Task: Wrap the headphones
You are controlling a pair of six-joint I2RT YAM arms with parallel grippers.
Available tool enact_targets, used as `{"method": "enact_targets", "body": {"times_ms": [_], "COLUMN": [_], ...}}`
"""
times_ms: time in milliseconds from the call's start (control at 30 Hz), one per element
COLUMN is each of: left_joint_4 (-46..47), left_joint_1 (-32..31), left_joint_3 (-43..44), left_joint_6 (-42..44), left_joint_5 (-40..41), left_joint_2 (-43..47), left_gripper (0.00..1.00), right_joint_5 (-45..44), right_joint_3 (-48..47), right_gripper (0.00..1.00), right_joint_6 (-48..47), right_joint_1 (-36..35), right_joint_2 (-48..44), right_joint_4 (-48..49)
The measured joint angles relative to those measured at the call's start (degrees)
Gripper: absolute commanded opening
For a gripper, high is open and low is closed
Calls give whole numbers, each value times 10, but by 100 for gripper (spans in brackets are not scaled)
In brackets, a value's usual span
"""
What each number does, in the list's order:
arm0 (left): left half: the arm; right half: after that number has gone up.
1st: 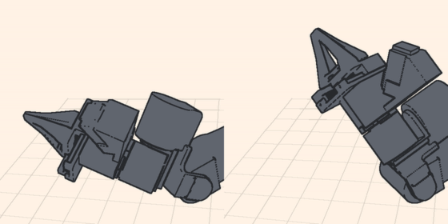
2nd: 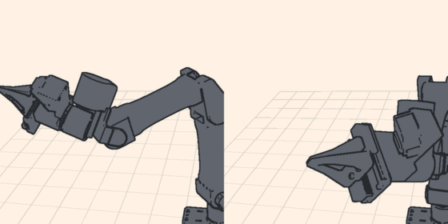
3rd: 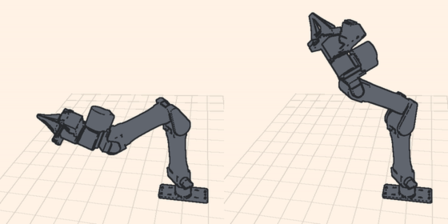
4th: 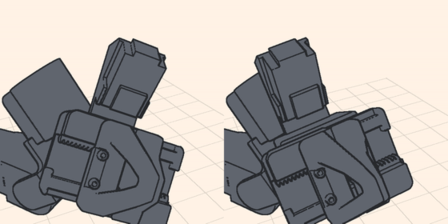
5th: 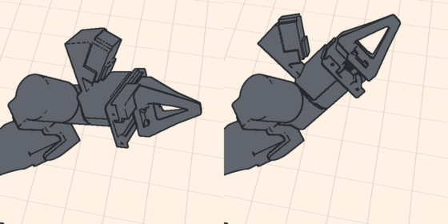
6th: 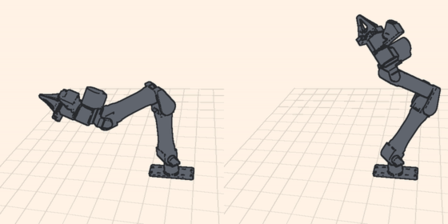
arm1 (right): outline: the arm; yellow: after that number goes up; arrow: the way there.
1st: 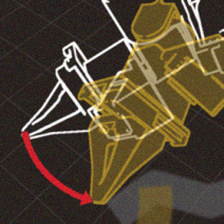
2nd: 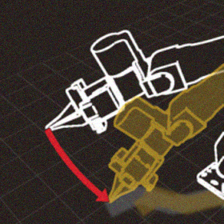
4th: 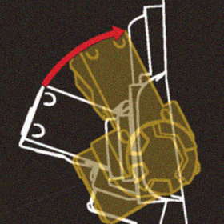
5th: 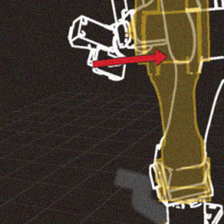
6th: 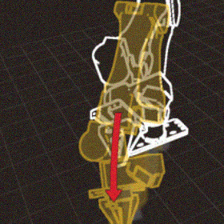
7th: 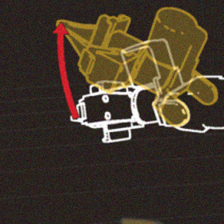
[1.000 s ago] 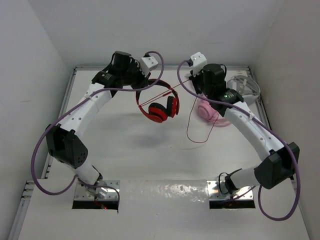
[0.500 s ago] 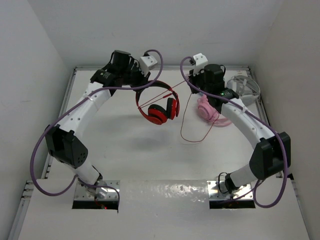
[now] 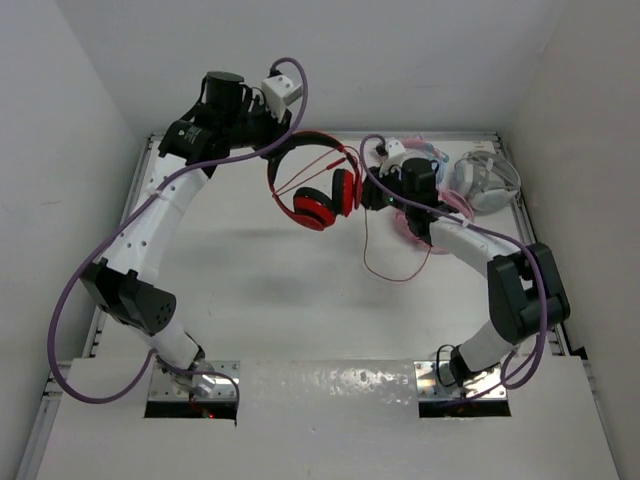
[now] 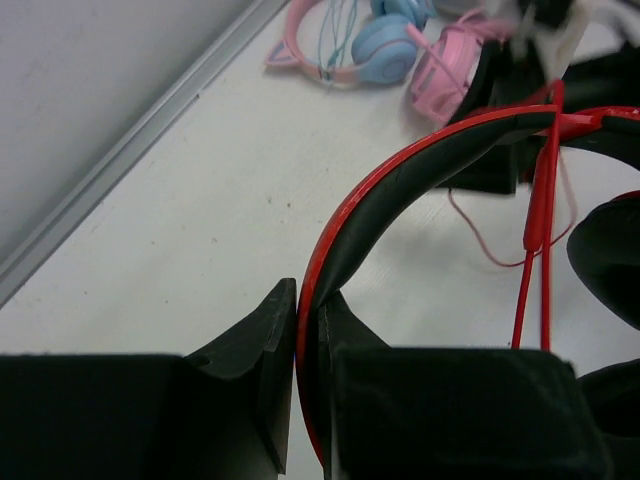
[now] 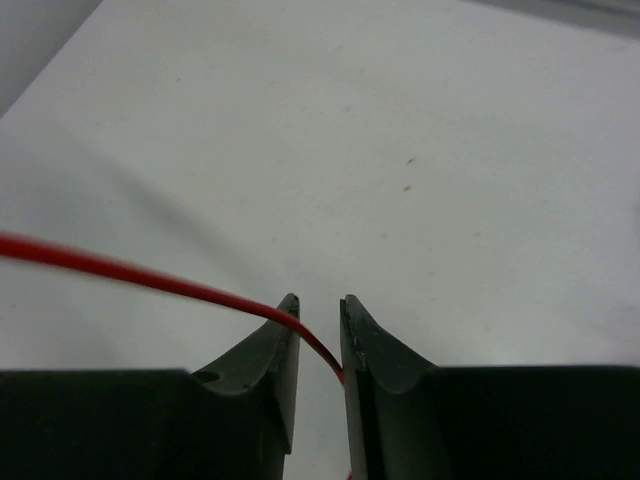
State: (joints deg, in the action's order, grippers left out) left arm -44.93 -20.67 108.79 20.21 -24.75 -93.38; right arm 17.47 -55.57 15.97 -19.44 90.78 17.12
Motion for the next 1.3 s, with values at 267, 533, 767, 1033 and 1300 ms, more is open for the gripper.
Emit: {"method": "enact_targets", "body": {"times_ms": [267,533,767,1033,1300], "left_joint_4": [-11,-42,-41,-15,57], "left_joint_1": [3,12,18,97,215], "left_joint_3": [59,122,163,184,147], "left_joint_6": [-58,-83,-113,-204,-357], "left_joint_5": [2,1,-9,-79,-104], "left_joint_2": [-11,-22,-23,-35,-80], "left_gripper": [0,0,0,0,0], "right_joint_5": [20,-21,-54,-69,-95], "right_joint_3": [78,90,109,151,101], "right_gripper": [38,43,39,0,0], "right_joint_6": [66,92,99,99,55], "right_joint_1": [-53,-54,-54,-60,-149], "right_joint_2": [55,98,145,148,148], "right_joint_4": [121,195,196,187,93]}}
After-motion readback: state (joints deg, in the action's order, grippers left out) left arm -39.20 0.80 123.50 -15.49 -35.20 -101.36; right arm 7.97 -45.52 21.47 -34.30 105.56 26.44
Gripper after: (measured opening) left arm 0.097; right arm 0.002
